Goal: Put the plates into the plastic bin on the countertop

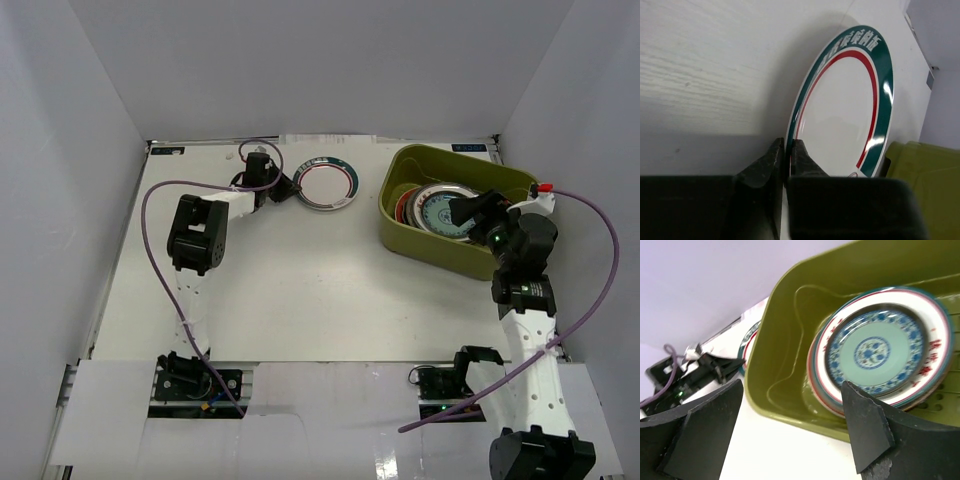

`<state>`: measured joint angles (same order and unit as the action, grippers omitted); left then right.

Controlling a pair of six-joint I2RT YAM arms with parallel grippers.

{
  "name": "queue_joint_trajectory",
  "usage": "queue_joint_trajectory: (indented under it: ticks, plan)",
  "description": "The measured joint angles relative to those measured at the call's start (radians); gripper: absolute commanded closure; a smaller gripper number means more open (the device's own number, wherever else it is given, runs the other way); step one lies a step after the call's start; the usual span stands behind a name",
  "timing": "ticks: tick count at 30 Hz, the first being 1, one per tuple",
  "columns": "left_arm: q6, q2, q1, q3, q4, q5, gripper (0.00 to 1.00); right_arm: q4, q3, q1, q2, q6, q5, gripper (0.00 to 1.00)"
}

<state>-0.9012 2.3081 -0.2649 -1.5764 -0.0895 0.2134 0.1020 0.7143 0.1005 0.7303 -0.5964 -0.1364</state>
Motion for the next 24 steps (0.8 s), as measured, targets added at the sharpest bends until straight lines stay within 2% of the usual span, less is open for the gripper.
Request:
queue_joint_trajectory:
  ticks: [1, 6, 10, 13, 18, 21, 24]
  plan:
    - [-0.007, 0.005, 0.0, -0.001, -0.006, 0.011, 1.0, 0.0, -0.002, -0.013, 0.002, -0.003, -0.009, 0.16]
    - [-0.025, -0.013, 0.003, 0.021, -0.055, 0.032, 1.0, -0.01, -0.004, -0.117, 0.014, -0.013, -0.039, 0.15]
    - [-0.013, -0.128, 0.008, 0.151, -0.054, 0.035, 1.0, -0.015, 0.014, -0.235, 0.071, 0.005, -0.069, 0.08]
    - [0.004, -0.327, 0.018, 0.324, -0.05, 0.027, 1.0, -0.016, 0.05, -0.309, 0.124, 0.028, -0.088, 0.02]
    - [0.002, -0.822, 0.024, 0.62, -0.126, 0.009, 1.0, -0.026, 0.128, -0.409, 0.206, 0.072, -0.124, 0.04]
    - [0.006, -1.046, 0.003, 0.717, -0.182, 0.014, 1.0, -0.029, 0.167, -0.464, 0.248, 0.089, -0.137, 0.06]
    - [0.013, -1.154, -0.026, 0.762, -0.198, 0.043, 1.0, -0.031, 0.194, -0.527, 0.283, 0.106, -0.15, 0.08]
